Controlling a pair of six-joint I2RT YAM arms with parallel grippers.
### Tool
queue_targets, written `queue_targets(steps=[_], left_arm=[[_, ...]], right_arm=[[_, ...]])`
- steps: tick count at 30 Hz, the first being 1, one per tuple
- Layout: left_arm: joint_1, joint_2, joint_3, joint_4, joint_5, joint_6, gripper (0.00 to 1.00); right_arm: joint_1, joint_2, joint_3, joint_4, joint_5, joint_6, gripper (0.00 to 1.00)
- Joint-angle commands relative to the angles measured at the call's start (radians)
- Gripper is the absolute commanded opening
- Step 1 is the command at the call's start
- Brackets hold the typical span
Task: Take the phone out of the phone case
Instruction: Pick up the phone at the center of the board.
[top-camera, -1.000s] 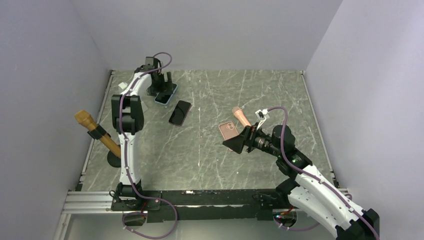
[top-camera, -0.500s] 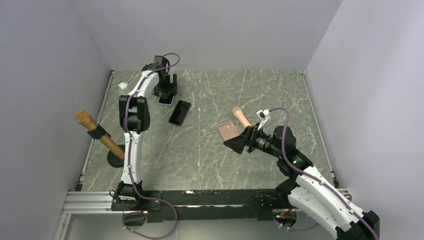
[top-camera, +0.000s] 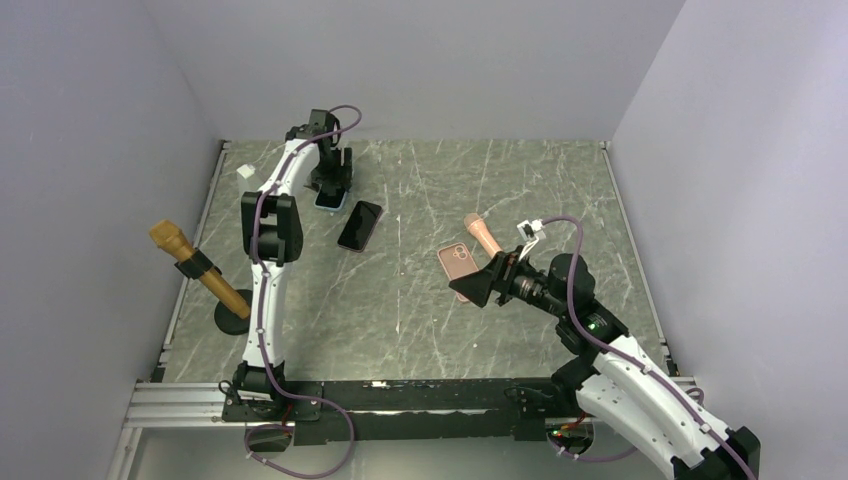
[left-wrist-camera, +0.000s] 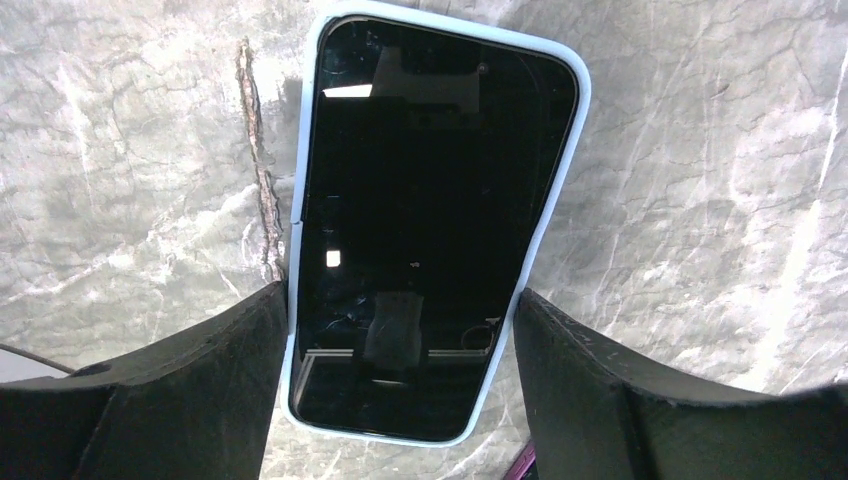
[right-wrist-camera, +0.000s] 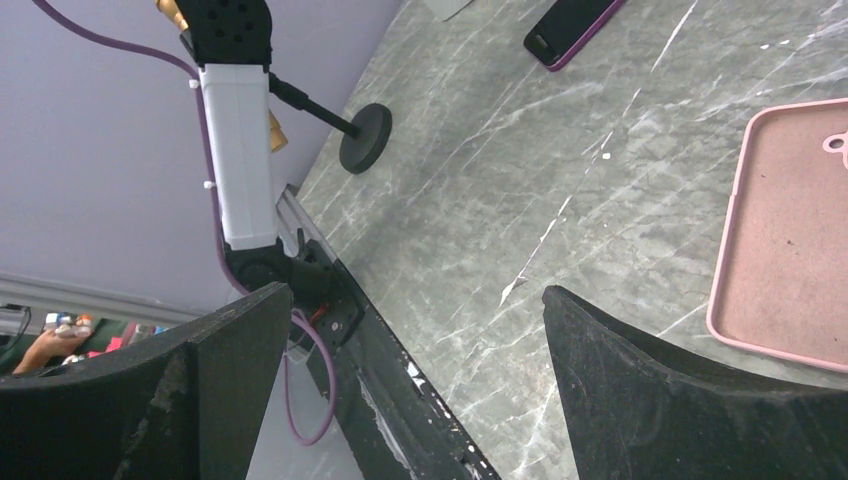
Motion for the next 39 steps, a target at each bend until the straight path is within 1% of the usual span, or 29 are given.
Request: queue_targets(steps=[1, 4, 5, 9, 12, 13, 17, 19, 22, 23, 26, 28, 30, 32, 34, 35, 39], left_arm=[[-0.009, 0.031, 0.035, -0.051, 0.008, 0.014, 0.76], [-0.008, 0.031, 0.025, -0.051, 0.018, 0.013, 0.88], [-0.009, 0.032, 0.022, -0.051, 0.019, 0.013, 0.89], [-0.009, 0.037, 0.029, -0.055, 0.034, 0.012, 0.9], [-0.009, 0.047, 0.042, -0.064, 0.037, 0.016, 0.86], [-0.009, 0.051, 0.05, -0.069, 0.037, 0.016, 0.83], [-0.009, 0.043, 0.039, -0.052, 0.043, 0.015, 0.64], [-0.009, 0.024, 0.022, -0.032, 0.039, 0.019, 0.5], [-0.009, 0.01, 0.03, -0.028, 0.031, 0.042, 0.47], [-0.009, 0.0, 0.027, -0.026, 0.03, 0.054, 0.44], [-0.009, -0.035, 0.012, -0.014, -0.007, 0.083, 0.28], [-0.009, -0.064, -0.002, 0.002, -0.03, 0.091, 0.21], [-0.009, -0.093, -0.016, 0.017, -0.049, 0.096, 0.11], [-0.009, -0.119, -0.025, 0.031, -0.075, 0.097, 0.07], [-0.01, -0.152, -0.057, 0.064, -0.102, 0.095, 0.0], [-0.011, -0.167, -0.069, 0.079, -0.13, 0.089, 0.0], [-0.019, -0.209, -0.081, 0.108, -0.165, 0.078, 0.0]], right_arm=[[-0.004, -0.032, 0.01, -0.017, 0.027, -0.013, 1.0], [-0.006, -0.045, 0.009, -0.026, 0.036, -0.013, 1.0], [-0.006, -0.046, 0.009, -0.027, 0.037, -0.013, 1.0], [-0.006, -0.043, 0.015, -0.033, 0.038, -0.017, 1.0], [-0.008, -0.042, 0.014, -0.033, 0.042, -0.014, 1.0], [-0.008, -0.042, 0.013, -0.03, 0.044, -0.013, 1.0], [-0.009, -0.044, 0.015, -0.034, 0.05, -0.014, 1.0], [-0.01, -0.051, 0.014, -0.043, 0.055, -0.014, 1.0], [-0.01, -0.058, 0.015, -0.057, 0.064, -0.019, 1.0], [-0.011, -0.06, 0.015, -0.059, 0.067, -0.02, 1.0], [-0.012, -0.062, 0.016, -0.058, 0.067, -0.021, 1.0], [-0.013, -0.058, 0.011, -0.052, 0.065, -0.017, 1.0], [-0.014, -0.055, 0.006, -0.041, 0.059, -0.011, 1.0], [-0.014, -0.054, 0.001, -0.038, 0.058, -0.007, 1.0], [-0.014, -0.057, 0.002, -0.042, 0.06, -0.007, 1.0], [-0.014, -0.059, 0.005, -0.045, 0.062, -0.008, 1.0], [-0.015, -0.057, 0.005, -0.05, 0.07, -0.007, 1.0]])
